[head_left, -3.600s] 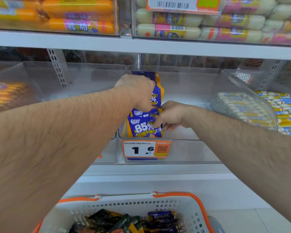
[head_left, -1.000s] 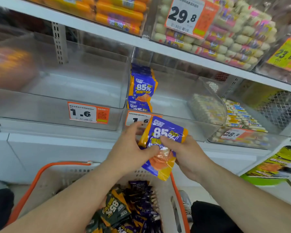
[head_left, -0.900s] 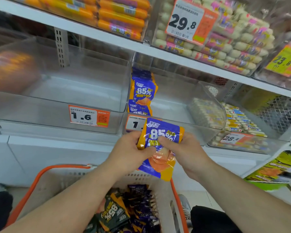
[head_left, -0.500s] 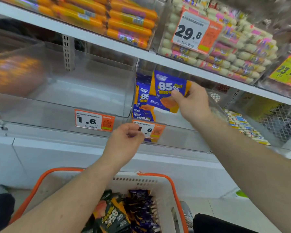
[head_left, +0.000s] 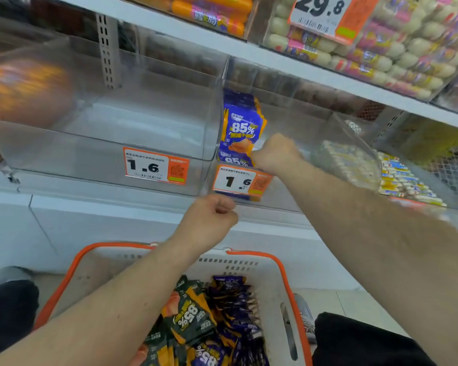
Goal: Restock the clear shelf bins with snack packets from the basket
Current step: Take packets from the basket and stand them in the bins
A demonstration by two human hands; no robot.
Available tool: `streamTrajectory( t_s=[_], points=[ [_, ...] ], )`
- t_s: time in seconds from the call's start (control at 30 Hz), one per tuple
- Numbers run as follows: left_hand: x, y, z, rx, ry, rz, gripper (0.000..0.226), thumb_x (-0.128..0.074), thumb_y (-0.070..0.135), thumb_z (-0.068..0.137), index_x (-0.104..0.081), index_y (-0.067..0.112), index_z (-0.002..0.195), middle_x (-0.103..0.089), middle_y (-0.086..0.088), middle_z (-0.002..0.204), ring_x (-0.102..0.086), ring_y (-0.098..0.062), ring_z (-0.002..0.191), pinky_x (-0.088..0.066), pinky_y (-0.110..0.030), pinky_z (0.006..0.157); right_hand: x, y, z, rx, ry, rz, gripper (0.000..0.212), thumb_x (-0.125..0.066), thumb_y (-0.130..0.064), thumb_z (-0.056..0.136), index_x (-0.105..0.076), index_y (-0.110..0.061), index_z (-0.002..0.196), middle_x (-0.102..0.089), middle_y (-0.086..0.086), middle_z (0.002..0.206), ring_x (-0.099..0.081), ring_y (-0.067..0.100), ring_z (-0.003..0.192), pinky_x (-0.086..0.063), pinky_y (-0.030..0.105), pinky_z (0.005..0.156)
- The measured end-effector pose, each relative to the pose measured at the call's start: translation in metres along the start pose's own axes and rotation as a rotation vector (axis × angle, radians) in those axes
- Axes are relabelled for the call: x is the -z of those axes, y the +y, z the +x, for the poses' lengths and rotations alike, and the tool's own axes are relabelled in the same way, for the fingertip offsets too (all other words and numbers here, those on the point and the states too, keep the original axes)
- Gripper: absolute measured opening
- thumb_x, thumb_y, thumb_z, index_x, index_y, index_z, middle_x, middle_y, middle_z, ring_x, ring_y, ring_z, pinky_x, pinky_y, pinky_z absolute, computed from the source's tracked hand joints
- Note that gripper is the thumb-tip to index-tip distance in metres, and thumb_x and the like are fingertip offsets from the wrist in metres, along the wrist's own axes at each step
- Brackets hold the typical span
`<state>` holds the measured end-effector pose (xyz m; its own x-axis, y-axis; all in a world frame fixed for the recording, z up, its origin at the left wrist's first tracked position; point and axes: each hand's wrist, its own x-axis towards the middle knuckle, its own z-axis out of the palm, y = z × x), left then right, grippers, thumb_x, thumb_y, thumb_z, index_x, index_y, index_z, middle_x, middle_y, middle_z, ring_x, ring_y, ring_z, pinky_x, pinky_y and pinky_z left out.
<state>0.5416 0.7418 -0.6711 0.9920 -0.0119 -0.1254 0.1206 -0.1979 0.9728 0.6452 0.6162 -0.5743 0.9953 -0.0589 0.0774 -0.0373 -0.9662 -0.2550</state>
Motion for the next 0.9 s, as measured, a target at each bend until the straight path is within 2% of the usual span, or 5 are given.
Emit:
streamTrajectory(
  t_s=[0.07,0.13,0.27,0.5,0.9],
  points=[
    [-0.004,-0.008,0.000,0.032,-0.043,0.029,0.013,-0.063,0.018,0.091,-0.061,0.027,0.100,-0.065,0.007,0.098,-0.063,-0.010,0.090,-0.043,-0.015,0.064,-0.018,0.013,-0.018,0.298,0.591,0.148,0.019,-0.052,-0.024,0.087,-0.062,-0.008,0.092,-0.060,0.016,0.099,-0.059,0.035,0.086,-0.044,0.037,0.068],
    [-0.009,-0.019,0.000,0.064,-0.092,0.096,0.016,-0.062,0.019,0.090,-0.060,0.026,0.104,-0.064,0.006,0.102,-0.063,-0.011,0.091,-0.044,-0.018,0.062,-0.043,0.025,-0.046,0.638,0.812,0.236,0.015,-0.053,-0.018,0.082,-0.061,-0.005,0.084,-0.056,0.016,0.084,-0.054,0.032,0.075,-0.039,0.036,0.063],
    [-0.019,-0.041,-0.003,0.115,-0.180,0.322,0.012,-0.058,0.012,0.083,-0.066,0.015,0.092,-0.067,-0.007,0.095,-0.063,-0.021,0.087,-0.052,-0.041,0.078,-0.124,0.074,-0.089,0.693,0.503,0.192,0.014,-0.051,-0.019,0.076,-0.054,-0.007,0.068,-0.053,0.010,0.068,-0.049,0.028,0.063,-0.036,0.033,0.057],
    [-0.024,-0.068,-0.012,0.179,-0.207,0.420,0.014,-0.057,0.014,0.090,-0.070,0.016,0.095,-0.065,-0.001,0.101,-0.062,-0.021,0.102,-0.050,-0.034,0.088,-0.222,0.153,-0.146,0.378,-0.649,-0.405,0.021,-0.052,-0.036,0.083,-0.053,-0.019,0.069,-0.056,0.000,0.068,-0.054,0.021,0.063,-0.053,0.036,0.061],
    [-0.025,-0.077,-0.013,0.185,-0.228,0.361,0.028,-0.057,0.015,0.091,-0.065,0.021,0.117,-0.055,0.010,0.107,-0.056,-0.012,0.106,-0.046,-0.027,0.092,-0.274,0.136,-0.184,0.225,-0.494,-0.504,0.026,-0.048,-0.006,0.093,-0.069,-0.015,0.106,-0.065,0.007,0.107,-0.067,0.028,0.096,-0.048,0.035,0.073]
  ],
)
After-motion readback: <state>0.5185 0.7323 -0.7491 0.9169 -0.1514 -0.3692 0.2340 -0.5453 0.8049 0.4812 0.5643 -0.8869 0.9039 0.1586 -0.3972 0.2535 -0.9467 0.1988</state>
